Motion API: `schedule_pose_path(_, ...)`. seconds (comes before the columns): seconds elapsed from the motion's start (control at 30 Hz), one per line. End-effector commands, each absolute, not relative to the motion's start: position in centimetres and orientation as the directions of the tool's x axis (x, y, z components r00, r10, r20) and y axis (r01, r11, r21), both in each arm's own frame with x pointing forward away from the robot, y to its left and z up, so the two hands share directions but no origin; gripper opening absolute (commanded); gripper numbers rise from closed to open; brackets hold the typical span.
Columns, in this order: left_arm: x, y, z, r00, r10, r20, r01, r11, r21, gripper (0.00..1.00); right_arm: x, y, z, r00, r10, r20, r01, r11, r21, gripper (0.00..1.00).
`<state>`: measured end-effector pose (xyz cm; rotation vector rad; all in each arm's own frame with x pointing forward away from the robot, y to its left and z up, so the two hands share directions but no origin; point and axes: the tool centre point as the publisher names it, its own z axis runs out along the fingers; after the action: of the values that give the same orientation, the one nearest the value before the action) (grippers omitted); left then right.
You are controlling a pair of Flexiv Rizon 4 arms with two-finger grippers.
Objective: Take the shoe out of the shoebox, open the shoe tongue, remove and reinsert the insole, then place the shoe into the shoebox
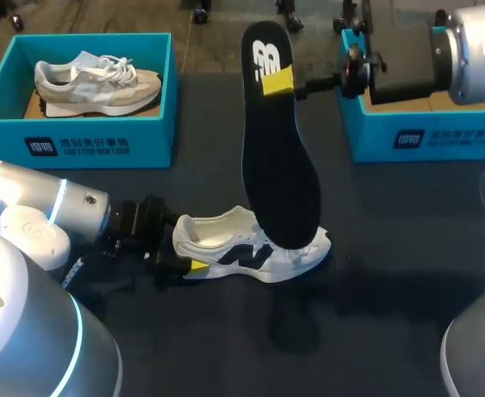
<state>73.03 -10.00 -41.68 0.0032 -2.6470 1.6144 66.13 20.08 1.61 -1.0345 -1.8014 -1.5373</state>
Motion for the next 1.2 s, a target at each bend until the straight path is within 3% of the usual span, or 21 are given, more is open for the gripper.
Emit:
schedule_pose_path(0.03, 73.1, -10.1, -41.9, -0.999, 0.019, 0.037, -0.024, 0.46, -0.888, 0.0, 64.6, 19.7, 1.3, -0.545, 0.206, 0.813, 0.833, 0.02, 0.553, 0.0)
schedule_pose_path(1.2, 73.7, -9.4, -40.2, -0.999, 0.022, 0.023, -0.011, 0.439, -0.898, 0.0, 62.0, 18.4, 0.7, -0.514, 0.218, 0.829, 0.841, -0.06, 0.537, 0.0)
